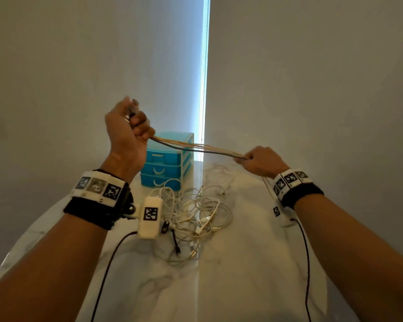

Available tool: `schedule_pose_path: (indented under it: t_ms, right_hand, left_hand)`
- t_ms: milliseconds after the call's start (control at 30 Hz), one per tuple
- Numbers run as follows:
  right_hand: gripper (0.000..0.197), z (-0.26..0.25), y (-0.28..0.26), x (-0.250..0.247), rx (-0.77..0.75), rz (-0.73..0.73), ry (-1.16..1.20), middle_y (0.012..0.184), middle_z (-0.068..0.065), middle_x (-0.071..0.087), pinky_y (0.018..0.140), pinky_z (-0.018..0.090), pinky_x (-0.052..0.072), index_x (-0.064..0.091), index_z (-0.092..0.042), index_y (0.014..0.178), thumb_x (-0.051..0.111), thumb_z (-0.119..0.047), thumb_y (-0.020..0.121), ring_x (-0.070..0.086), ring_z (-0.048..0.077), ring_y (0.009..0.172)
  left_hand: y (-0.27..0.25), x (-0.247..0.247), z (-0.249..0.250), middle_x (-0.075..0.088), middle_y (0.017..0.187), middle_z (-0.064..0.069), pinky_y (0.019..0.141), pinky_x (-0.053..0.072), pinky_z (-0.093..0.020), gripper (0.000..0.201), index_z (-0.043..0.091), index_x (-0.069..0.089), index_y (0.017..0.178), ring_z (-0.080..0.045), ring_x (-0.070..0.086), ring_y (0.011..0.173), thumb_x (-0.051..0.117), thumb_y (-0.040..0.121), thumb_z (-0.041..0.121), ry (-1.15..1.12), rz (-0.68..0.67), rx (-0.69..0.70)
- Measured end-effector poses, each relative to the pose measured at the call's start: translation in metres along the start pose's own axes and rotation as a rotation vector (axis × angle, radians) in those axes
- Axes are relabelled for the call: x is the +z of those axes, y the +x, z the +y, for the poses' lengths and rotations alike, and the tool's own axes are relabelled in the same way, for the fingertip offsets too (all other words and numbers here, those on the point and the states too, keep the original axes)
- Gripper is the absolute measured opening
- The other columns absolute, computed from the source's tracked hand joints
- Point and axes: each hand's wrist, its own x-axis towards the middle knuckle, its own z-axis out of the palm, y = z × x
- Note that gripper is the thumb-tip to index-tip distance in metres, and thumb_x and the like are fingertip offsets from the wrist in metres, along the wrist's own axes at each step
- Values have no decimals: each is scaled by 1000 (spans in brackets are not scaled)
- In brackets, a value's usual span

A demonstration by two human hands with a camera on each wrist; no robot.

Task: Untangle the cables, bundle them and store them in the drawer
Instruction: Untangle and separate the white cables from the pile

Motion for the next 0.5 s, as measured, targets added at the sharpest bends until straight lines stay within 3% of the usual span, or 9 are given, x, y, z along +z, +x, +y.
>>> schedule_pose_path:
  t_ms: [67, 133, 233, 333, 400, 433, 467, 500]
  right_hand:
    - [71, 7, 7, -6, 117, 58, -241, 134, 14, 64, 106, 51, 40, 76, -18, 121, 31, -71, 103, 50, 39, 134]
    - [79, 7, 11, -9, 198, 82, -308, 151, 19, 49, 113, 54, 36, 67, -13, 140, 20, -68, 106, 39, 42, 142]
    - [85, -2, 12, -15, 220, 67, -364, 132, 18, 63, 96, 42, 45, 72, -12, 129, 12, -68, 107, 61, 38, 118]
    - [81, -3, 12, -23, 236, -23, -311, 97, 5, 78, 83, 34, 49, 82, -15, 95, 23, -69, 106, 69, 26, 85]
    - [68, 0, 17, -29, 308, -119, 12, 76, 5, 76, 67, 30, 51, 83, -10, 87, 42, -61, 107, 69, 22, 67]
    - [61, 1, 21, -31, 352, -138, 269, 71, 8, 75, 57, 29, 53, 80, -2, 95, 49, -53, 109, 70, 24, 61]
    - [51, 1, 26, -32, 393, -124, 573, 76, 14, 76, 49, 30, 56, 73, 6, 106, 55, -42, 110, 73, 26, 59]
    - [43, 2, 32, -35, 421, -61, 827, 89, 20, 77, 50, 34, 61, 66, 12, 115, 59, -31, 110, 76, 29, 60]
  left_hand:
    - [-3, 2, 11, 28, 60, 8, 51, 17, -26, 29, 25, 51, 78, -12, 18, 55, 59, 101, 41, 60, 25, 38]
    - [-7, 6, 14, 31, 60, 8, 50, 23, -26, 30, 25, 49, 80, -11, 24, 54, 70, 95, 40, 201, 50, 90]
    - [-12, 10, 13, 41, 59, 11, 49, 34, -23, 31, 26, 50, 83, -9, 34, 52, 77, 93, 36, 379, 76, 161]
    - [-14, 10, 22, 43, 59, 13, 49, 36, -23, 28, 25, 52, 85, -9, 37, 52, 77, 94, 35, 416, 80, 201]
    - [-14, 8, 28, 43, 58, 13, 50, 37, -24, 26, 25, 54, 86, -10, 38, 52, 77, 93, 35, 419, 85, 208]
    - [-14, 8, 29, 44, 59, 13, 52, 38, -25, 26, 25, 55, 86, -10, 39, 53, 77, 93, 36, 427, 81, 213]
    - [-15, 9, 29, 44, 60, 12, 53, 40, -26, 25, 25, 56, 87, -10, 40, 54, 77, 94, 36, 442, 71, 220]
    - [-16, 11, 28, 45, 61, 12, 54, 41, -26, 25, 24, 56, 89, -10, 41, 55, 76, 94, 37, 462, 57, 230]
